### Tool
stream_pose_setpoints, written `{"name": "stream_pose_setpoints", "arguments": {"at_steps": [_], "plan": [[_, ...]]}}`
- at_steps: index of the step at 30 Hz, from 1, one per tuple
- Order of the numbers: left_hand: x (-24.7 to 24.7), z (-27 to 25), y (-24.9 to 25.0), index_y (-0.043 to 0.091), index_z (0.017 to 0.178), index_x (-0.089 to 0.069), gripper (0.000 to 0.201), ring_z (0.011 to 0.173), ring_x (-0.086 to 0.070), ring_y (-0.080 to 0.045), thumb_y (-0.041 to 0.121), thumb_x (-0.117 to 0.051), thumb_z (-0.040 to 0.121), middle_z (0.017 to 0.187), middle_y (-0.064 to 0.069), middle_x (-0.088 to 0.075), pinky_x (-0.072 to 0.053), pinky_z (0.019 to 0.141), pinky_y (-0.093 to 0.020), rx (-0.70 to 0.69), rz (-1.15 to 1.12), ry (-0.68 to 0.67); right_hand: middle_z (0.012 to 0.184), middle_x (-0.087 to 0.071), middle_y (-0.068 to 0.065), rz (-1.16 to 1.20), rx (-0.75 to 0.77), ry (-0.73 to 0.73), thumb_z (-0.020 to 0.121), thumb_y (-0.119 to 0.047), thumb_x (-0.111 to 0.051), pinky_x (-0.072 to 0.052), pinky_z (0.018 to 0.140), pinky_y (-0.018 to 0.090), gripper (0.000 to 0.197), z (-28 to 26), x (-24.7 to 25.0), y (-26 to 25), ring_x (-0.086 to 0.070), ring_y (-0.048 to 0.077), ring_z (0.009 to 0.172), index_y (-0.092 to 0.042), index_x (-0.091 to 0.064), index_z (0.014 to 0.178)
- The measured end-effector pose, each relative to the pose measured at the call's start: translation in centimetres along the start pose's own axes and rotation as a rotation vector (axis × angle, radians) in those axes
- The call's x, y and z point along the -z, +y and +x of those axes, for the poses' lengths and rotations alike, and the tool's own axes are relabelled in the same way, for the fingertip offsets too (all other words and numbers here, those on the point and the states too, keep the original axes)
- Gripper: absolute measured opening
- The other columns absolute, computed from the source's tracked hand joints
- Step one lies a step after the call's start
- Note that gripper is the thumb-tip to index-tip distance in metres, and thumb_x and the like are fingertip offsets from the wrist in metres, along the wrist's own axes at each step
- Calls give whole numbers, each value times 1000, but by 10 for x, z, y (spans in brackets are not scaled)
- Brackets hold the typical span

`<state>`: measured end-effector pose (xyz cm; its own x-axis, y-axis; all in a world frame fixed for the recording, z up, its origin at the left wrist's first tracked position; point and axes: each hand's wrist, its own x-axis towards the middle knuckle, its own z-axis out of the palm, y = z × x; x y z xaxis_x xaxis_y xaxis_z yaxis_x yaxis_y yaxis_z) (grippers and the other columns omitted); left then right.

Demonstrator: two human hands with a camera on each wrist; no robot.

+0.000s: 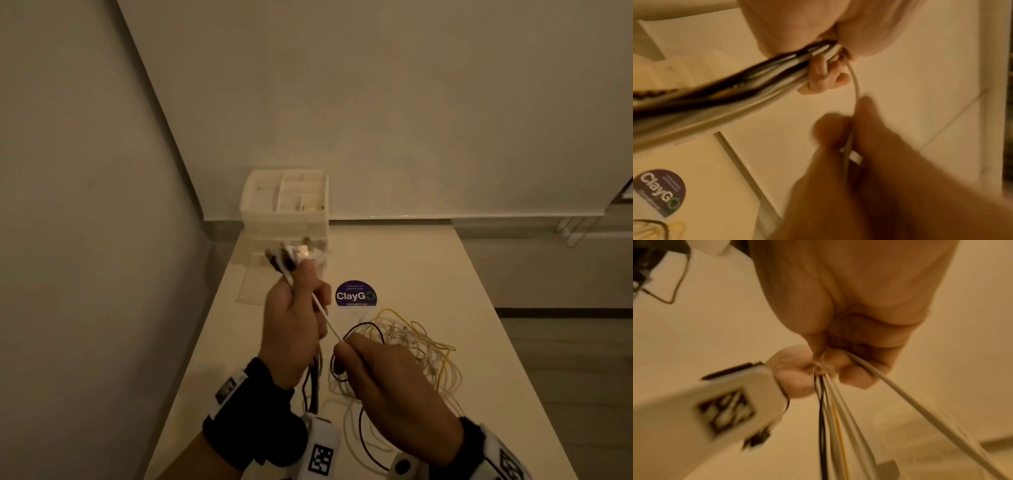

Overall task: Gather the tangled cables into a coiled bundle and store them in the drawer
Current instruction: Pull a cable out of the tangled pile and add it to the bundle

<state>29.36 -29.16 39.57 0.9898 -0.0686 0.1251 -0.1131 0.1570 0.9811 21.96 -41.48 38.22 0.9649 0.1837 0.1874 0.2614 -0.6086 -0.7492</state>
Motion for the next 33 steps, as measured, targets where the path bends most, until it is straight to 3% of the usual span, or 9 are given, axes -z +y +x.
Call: {"name": "stream_pose_setpoints", "arguments": {"at_steps": [5, 7, 10, 14, 17, 19, 21, 24, 33], "plan": [[21, 29, 24, 19, 67, -44, 42, 39, -43, -14, 47, -36, 98, 50, 4, -35, -48, 47, -30, 7, -403, 128, 62, -52, -5, 246, -122, -61, 98, -52, -35, -37, 57, 19, 38, -23, -18, 44, -47, 6, 56, -31, -60, 78], [36, 39, 34, 21, 70, -39, 40, 34, -28, -8, 49, -34, 99, 49, 6, -29, -33, 37, -17, -14, -436, 119, 63, -52, -9, 242, -179, -56, 97, -50, -38, -36, 59, 17, 36, -30, -20, 66, -46, 4, 58, -32, -59, 74], [49, 42, 40, 22, 65, -37, 41, 35, -17, -6, 49, -46, 94, 49, 6, -23, -14, 38, -14, -50, -332, 46, 62, -51, -8, 224, -272, -13, 91, -46, -44, -35, 61, 22, 31, -34, -17, 90, -44, 4, 58, -28, -59, 70], [33, 25, 31, 21, 57, -58, 27, 33, -32, -2, 32, -72, 78, 41, 13, -40, -29, 35, -15, -96, 118, -122, 52, -37, -5, 323, -356, 120, 94, -29, -57, -31, 58, 27, 45, -22, 0, 87, -35, 9, 51, -23, -44, 51], [14, 13, 10, 26, 72, -71, 10, 48, -44, -1, 21, -77, 77, 54, 13, -55, -38, 52, -16, -127, 395, -305, 52, -28, 1, 379, -295, 199, 88, -15, -64, -29, 54, 29, 50, -3, 13, 68, -28, 12, 50, -17, -33, 49], [5, 7, -4, 37, 79, -73, 12, 59, -59, -6, 27, -78, 79, 66, 12, -67, -49, 62, -22, -105, 435, -414, 52, -28, 2, 459, -241, 221, 78, -25, -61, -28, 53, 28, 41, 8, 18, 52, -27, 14, 50, -14, -33, 49], [-4, 6, -14, 30, 97, -74, 16, 82, -69, -9, 29, -75, 82, 84, 9, -74, -55, 77, -30, -81, 423, -435, 51, -28, 3, 596, -206, 236, 72, -29, -56, -26, 51, 31, 35, 16, 22, 42, -25, 16, 50, -13, -36, 49], [-10, 8, -16, 15, 107, -72, 26, 94, -67, -2, 28, -69, 85, 94, 11, -74, -50, 83, -20, -108, 350, -409, 52, -27, 6, 732, -199, 241, 77, -17, -55, -24, 53, 37, 33, 23, 24, 40, -23, 19, 50, -9, -38, 51], [-6, 13, -18, 39, 82, -67, 22, 77, -64, -2, 18, -68, 87, 78, 22, -70, -46, 71, -12, -191, 470, -453, 55, -30, 9, 904, -176, 118, 89, -23, -51, -24, 52, 31, 42, 18, 26, 48, -27, 14, 48, 12, -50, 67]]}}
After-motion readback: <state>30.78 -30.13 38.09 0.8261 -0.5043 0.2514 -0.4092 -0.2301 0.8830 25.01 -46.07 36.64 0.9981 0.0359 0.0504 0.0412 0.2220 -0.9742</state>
